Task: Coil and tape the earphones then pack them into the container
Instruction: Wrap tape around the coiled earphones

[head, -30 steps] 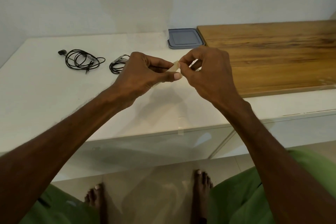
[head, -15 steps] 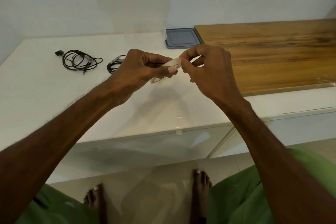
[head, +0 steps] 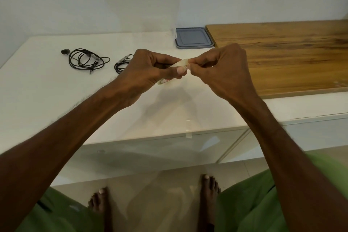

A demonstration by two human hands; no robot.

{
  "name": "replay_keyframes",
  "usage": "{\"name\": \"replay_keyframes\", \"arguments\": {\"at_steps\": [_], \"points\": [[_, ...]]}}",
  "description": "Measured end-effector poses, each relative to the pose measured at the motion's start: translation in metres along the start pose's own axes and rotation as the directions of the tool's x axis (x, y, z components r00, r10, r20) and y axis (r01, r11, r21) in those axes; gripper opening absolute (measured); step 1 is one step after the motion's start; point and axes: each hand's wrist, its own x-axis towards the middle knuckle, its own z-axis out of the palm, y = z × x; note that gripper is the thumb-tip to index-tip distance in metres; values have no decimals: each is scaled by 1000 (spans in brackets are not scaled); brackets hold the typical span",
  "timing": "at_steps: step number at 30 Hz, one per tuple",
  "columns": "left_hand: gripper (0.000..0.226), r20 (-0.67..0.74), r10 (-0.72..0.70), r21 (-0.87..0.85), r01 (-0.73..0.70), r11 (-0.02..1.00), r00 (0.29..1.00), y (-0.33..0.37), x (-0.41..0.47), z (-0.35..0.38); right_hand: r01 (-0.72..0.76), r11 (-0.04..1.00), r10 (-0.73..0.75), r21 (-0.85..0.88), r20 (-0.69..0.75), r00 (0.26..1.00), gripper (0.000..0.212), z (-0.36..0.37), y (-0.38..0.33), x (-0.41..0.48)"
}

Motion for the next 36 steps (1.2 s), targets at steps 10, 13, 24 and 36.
{"name": "replay_keyframes", "arguments": {"at_steps": [10, 13, 24, 36], "points": [[30, 3, -3, 58, 3, 998, 1000, 1, -1, 1, -40, 999, 39, 9, 47, 998, 23, -4, 3, 2], [31, 13, 3, 63, -4, 998, 1000, 1, -1, 1, -25, 999, 25, -26, 20, 999, 21, -3, 2, 1], [31, 14, 39, 97, -40, 994, 999, -1, 0, 3, 72, 969, -88, -236, -59, 994, 16, 8, -1, -5], [31, 68, 36, -9, -36, 999, 997, 2, 1, -6, -205, 932, 193, 297, 71, 979, 50, -1, 1, 1]]}}
